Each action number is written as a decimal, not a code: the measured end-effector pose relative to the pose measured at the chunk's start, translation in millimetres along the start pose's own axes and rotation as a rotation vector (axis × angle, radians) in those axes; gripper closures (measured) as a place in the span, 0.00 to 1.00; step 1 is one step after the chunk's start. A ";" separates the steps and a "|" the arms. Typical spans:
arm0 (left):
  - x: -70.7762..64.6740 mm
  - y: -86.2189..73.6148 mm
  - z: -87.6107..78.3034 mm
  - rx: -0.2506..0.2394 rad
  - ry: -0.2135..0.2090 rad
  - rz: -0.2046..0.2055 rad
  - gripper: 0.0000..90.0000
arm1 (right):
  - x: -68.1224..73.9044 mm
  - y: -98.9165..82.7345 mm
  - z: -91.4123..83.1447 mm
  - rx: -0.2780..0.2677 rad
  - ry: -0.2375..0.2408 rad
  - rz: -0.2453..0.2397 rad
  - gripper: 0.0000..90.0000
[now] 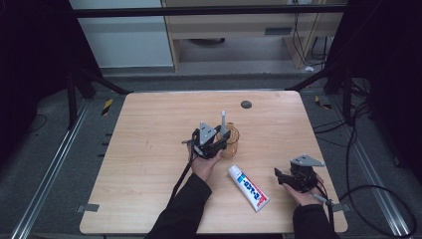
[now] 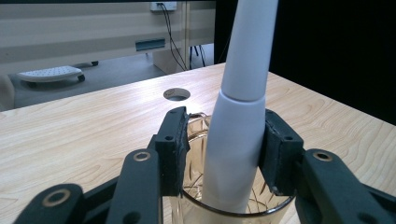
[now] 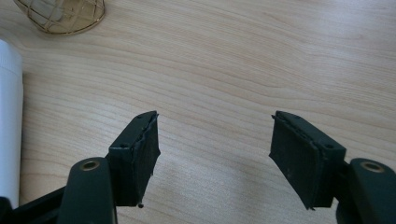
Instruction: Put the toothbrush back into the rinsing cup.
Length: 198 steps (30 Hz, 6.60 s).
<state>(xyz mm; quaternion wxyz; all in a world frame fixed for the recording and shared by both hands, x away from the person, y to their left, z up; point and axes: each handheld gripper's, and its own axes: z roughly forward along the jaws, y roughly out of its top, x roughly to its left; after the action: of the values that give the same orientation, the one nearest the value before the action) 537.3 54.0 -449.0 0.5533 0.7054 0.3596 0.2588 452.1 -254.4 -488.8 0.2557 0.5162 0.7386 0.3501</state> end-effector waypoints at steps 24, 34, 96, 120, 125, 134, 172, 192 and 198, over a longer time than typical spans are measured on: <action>-1.1 5.2 -40.9 0.055 -0.029 0.087 0.44 | 0.7 1.1 -1.2 -0.011 -0.004 0.007 0.35; 7.9 14.4 -62.7 0.058 -0.018 0.106 0.41 | 5.1 3.8 -5.3 -0.030 0.004 0.005 0.34; 141.5 -77.1 -204.8 0.314 0.268 0.017 0.46 | 52.7 -5.0 -22.0 0.122 0.200 -0.137 0.80; 143.8 -81.6 -202.9 0.330 0.275 0.002 0.48 | 64.2 -17.2 -25.3 0.203 0.310 -0.164 0.96; 144.0 -82.0 -202.4 0.335 0.277 0.004 0.48 | 74.5 -16.9 -22.9 0.200 0.364 -0.192 0.96; 143.7 -82.4 -201.7 0.343 0.275 0.008 0.48 | 90.1 -14.6 -19.8 0.179 0.415 -0.207 0.97; 144.2 -82.8 -198.6 0.350 0.280 0.008 0.47 | 69.5 42.1 3.4 -0.014 0.313 -0.057 0.97; 144.6 -82.8 -198.7 0.352 0.276 0.020 0.47 | 65.9 49.1 32.3 0.035 0.282 -0.091 0.97; 144.8 -82.7 -198.9 0.350 0.277 0.018 0.46 | 66.5 48.1 28.7 0.052 0.264 -0.124 0.99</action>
<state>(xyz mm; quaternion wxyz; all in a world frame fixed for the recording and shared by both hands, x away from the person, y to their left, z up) 455.2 297.9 -483.2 0.3653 0.7517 0.4652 0.2918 479.0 -173.8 -470.2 0.1640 0.4258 0.8050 0.3791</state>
